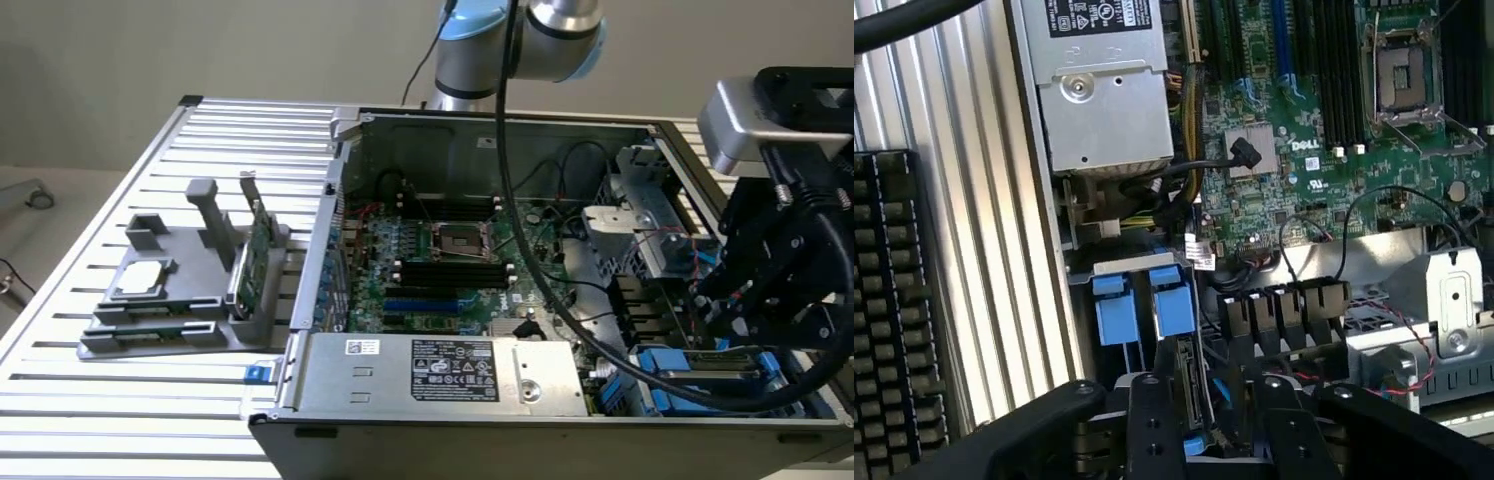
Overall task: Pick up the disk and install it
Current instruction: 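Insert the first disk wire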
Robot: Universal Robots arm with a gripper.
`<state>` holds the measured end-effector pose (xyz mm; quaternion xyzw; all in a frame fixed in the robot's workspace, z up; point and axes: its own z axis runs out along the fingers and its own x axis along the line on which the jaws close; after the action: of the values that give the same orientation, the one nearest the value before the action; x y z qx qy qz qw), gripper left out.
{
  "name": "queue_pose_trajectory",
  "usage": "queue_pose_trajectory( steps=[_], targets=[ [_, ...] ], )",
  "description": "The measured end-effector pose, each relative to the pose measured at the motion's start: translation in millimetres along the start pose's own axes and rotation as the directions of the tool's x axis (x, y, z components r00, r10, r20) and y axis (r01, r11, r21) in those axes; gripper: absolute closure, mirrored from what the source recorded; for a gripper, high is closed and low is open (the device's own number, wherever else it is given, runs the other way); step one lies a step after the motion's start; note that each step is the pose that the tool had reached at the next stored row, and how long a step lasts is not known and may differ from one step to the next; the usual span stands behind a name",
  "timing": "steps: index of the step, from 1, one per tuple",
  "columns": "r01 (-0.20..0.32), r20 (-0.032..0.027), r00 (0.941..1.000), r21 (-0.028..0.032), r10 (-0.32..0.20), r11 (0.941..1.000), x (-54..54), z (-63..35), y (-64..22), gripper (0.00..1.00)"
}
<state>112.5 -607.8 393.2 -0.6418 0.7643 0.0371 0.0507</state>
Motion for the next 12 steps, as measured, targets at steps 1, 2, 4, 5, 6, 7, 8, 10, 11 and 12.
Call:
queue_pose_trajectory(
  steps=[1,2,4,5,6,7,8,10,11,12],
  targets=[
    [-0.015,0.0013,0.9999,0.0017,0.015,0.9999,0.1,0.5,0.0,0.67],
    [-0.031,0.0027,0.9995,0.0034,0.031,0.9995,0.2,1.0,0.0,0.60],
    [-0.061,0.0053,0.9981,0.0066,0.061,0.9981,0.3,2.0,0.0,0.60],
    [-0.077,0.0067,0.9970,0.0083,0.077,0.9970,0.3,2.5,0.0,0.60],
    [-0.093,0.0080,0.9957,0.0099,0.093,0.9956,0.4,2.9,0.1,0.60],
    [-0.109,0.0094,0.9941,0.0116,0.108,0.9940,0.4,3.4,0.1,0.60],
    [-0.124,0.0108,0.9922,0.0132,0.124,0.9922,0.5,4.0,0.1,0.60],
    [-0.158,0.0133,0.9874,0.0166,0.157,0.9874,0.7,5.0,0.1,0.60],
    [-0.175,0.0143,0.9845,0.0186,0.175,0.9844,0.7,5.7,0.1,0.60],
    [-0.192,0.0150,0.9813,0.0206,0.192,0.9812,0.8,6.3,0.1,0.60]
  ],
)
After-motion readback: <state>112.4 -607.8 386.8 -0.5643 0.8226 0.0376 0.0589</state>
